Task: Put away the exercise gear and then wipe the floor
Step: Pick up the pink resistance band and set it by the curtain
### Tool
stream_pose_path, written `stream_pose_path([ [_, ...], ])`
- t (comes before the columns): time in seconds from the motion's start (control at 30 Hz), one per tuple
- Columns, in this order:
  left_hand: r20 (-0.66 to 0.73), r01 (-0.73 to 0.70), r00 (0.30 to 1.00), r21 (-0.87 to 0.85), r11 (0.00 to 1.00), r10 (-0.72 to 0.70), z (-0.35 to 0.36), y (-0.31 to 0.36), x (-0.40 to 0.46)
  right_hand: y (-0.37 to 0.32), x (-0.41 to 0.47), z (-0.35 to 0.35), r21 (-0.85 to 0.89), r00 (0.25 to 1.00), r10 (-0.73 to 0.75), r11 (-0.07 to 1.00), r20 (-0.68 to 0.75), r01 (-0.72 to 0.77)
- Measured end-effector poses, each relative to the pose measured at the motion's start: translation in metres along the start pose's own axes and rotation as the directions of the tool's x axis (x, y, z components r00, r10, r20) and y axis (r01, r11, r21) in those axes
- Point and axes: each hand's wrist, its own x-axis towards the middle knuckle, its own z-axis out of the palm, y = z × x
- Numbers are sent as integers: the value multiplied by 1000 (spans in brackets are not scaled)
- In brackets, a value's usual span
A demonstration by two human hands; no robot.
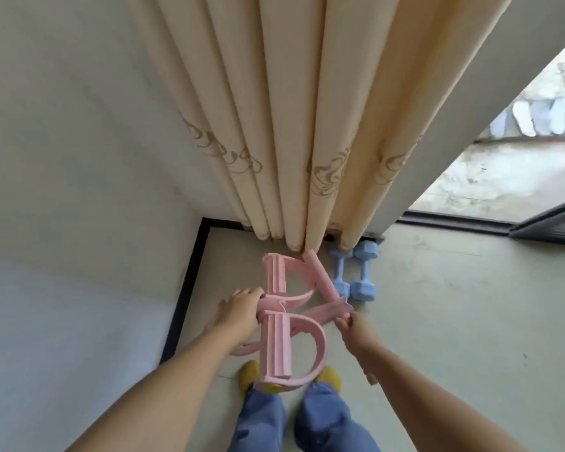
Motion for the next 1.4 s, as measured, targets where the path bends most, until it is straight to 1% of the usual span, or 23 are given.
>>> stream_pose_path([
  [0.07,13,-20,1000,23,1000,20,37,-19,61,9,61,34,79,999,33,996,-9,-33],
  [0.13,28,-10,1000,47,999,9,83,-37,120,25,127,70,122,997,71,990,-28,-67],
  [0.27,23,5,1000,24,1000,-6,176,-67,240,52,251,136,265,989,129,958,-68,-106],
  [0.37,-1,-46,999,89,995,47,229,-81,318,69,335,176,363,983,164,924,-88,-121],
  [0.43,-39,-79,996,122,989,84,253,-91,366,74,383,197,414,979,166,904,-115,-105],
  [0.5,-80,-103,991,95,990,111,269,-98,407,74,422,211,479,969,176,875,-174,-73],
  [0.57,-139,-158,976,85,984,168,281,-100,435,75,450,218,555,950,214,830,-225,-55],
  [0.6,-165,-184,966,113,976,201,286,-100,445,75,461,219,585,940,238,809,-244,-53],
  [0.63,-175,-199,958,153,968,225,292,-100,452,76,470,219,590,932,249,806,-263,-49],
  [0.7,-188,-191,955,197,962,229,303,-103,460,80,480,220,543,923,240,839,-301,-41],
  [0.77,-185,-169,961,199,965,207,311,-108,464,84,484,222,498,912,227,867,-342,-29],
  [0.83,-162,-190,962,185,964,221,310,-112,464,84,482,221,466,906,214,884,-365,-21],
  [0.9,-112,-205,967,194,959,229,300,-112,454,79,470,214,440,915,196,898,-353,-22],
  [1.0,-47,-160,984,191,968,172,270,-105,417,65,430,194,384,941,162,922,-297,-38],
  [1.13,-40,-148,987,172,974,157,210,-87,338,37,344,153,309,959,112,951,-260,-27],
  [1.23,-62,-159,983,170,973,171,151,-68,276,10,270,114,216,957,81,976,-279,-19],
  [1.3,-84,-176,979,129,976,187,106,-50,231,-15,215,85,142,955,44,990,-294,-3],
  [1.33,-96,-188,976,103,977,198,82,-40,209,-29,187,71,92,953,11,996,-303,18],
  [1.4,-131,-198,971,41,979,202,32,-22,163,-57,132,41,-80,942,-115,992,-316,94],
])
